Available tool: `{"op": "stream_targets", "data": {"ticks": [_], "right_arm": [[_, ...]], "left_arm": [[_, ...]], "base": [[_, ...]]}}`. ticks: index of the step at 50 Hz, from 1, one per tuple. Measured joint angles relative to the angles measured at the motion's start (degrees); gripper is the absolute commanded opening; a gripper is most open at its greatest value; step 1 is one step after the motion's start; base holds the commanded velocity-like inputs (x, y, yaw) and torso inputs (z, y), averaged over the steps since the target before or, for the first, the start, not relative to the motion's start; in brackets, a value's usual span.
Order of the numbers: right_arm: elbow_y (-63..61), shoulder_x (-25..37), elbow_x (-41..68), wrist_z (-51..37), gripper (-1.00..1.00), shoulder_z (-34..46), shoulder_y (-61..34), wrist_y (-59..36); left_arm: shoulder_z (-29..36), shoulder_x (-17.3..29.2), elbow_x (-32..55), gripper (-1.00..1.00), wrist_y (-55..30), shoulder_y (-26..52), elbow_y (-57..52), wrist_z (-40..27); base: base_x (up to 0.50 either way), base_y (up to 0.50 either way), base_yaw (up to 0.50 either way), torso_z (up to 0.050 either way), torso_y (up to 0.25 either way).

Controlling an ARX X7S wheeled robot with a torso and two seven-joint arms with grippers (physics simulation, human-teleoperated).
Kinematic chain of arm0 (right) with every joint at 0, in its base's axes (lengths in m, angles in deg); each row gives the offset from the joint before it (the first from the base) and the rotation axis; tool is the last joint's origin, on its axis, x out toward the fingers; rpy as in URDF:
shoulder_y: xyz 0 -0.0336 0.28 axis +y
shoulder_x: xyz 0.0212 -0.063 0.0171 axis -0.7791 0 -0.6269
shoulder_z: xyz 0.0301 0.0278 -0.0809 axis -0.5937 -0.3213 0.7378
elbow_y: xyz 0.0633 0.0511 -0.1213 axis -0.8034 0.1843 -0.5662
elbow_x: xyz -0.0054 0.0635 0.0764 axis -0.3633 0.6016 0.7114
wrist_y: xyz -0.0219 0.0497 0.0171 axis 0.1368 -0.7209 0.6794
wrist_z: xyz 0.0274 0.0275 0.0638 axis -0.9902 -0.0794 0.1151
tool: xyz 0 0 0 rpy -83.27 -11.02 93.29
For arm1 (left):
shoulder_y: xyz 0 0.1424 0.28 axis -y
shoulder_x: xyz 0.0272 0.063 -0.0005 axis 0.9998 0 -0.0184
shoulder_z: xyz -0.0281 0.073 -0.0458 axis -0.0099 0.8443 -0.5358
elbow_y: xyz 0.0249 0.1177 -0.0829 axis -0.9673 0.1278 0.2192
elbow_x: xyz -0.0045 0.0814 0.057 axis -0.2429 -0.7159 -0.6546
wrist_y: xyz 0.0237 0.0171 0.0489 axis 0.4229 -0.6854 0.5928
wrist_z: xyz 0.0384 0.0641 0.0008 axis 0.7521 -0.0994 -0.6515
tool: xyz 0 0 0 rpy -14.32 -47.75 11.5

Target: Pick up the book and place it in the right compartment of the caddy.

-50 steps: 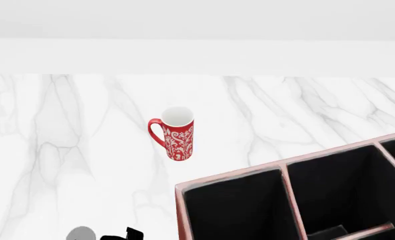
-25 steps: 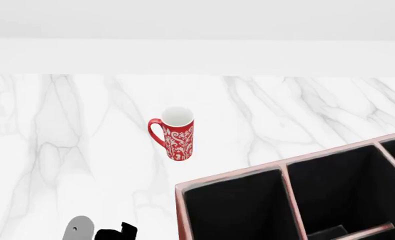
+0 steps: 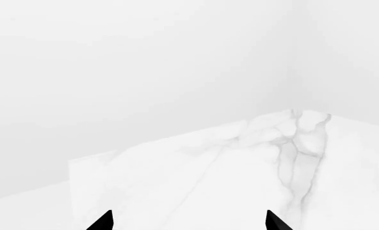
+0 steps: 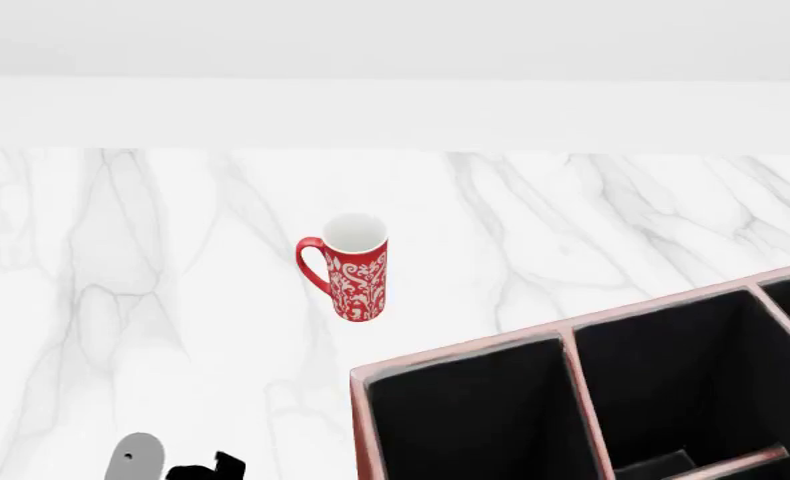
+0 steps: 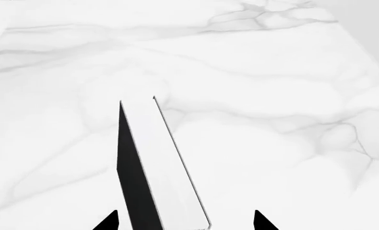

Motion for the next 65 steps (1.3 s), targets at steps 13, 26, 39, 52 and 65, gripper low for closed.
{"op": "stream_targets", "data": {"ticks": [13, 26, 39, 52, 65], "right_arm": [[7.45, -2.23, -1.04, 3.21, 1.0, 1.75, 0.28, 4.9], [14.13, -3.96, -1.81, 6.17, 1.0, 3.26, 0.85, 9.4], [18.41, -4.94, -2.38, 7.8, -1.0, 4.1, 1.3, 12.37], [19.42, -4.92, -1.38, 7.31, -1.0, 3.85, 1.38, 13.43], [17.29, -4.66, 0.35, 5.52, -1.0, 2.23, 1.7, 11.74]], "left_arm": [[-0.04, -0.12, -0.04, 1.0, 0.26, -0.51, -0.29, -0.01], [0.09, -0.33, -0.22, 1.0, 0.65, -0.79, -0.28, 0.04], [0.17, -0.41, -0.37, 1.0, 0.92, -0.97, -0.35, 0.02], [0.16, -0.44, -0.29, 1.0, 1.08, -1.08, -0.28, 0.13], [0.19, -0.5, -0.14, 1.0, 1.37, -1.15, -0.05, 0.44]], "base": [[0.0, 0.0, 0.0, 0.0, 0.0], [0.0, 0.0, 0.0, 0.0, 0.0], [0.0, 0.0, 0.0, 0.0, 0.0], [0.0, 0.0, 0.0, 0.0, 0.0], [0.0, 0.0, 0.0, 0.0, 0.0]]}}
